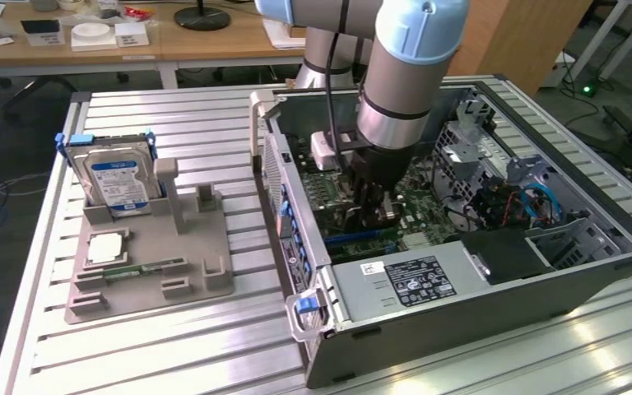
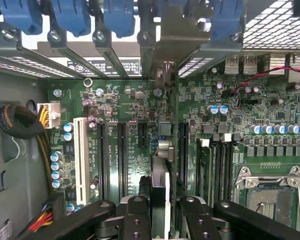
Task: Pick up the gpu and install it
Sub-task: 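Insert the gpu into the slot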
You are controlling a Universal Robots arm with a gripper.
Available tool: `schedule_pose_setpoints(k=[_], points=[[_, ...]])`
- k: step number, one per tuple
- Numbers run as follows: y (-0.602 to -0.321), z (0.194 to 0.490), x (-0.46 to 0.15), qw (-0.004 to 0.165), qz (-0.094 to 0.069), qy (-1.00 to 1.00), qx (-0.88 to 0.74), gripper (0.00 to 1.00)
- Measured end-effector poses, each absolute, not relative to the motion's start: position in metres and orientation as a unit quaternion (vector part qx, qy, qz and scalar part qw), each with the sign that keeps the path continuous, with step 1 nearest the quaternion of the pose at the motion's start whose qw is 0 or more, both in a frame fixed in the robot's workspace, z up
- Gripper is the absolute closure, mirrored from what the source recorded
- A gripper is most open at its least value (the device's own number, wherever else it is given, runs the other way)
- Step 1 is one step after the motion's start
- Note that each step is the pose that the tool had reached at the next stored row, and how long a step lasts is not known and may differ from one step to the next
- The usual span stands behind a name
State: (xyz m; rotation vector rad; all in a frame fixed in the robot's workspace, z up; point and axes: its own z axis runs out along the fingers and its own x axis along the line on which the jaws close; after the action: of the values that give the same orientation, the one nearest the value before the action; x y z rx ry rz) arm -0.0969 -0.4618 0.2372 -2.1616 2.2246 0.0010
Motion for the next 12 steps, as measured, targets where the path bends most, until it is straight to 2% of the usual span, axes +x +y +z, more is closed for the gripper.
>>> schedule_pose_setpoints(k=[12], points=[[-0.4618,0.2302,-0.0969,0.02,0.0,0.717,-0.697,0.73]])
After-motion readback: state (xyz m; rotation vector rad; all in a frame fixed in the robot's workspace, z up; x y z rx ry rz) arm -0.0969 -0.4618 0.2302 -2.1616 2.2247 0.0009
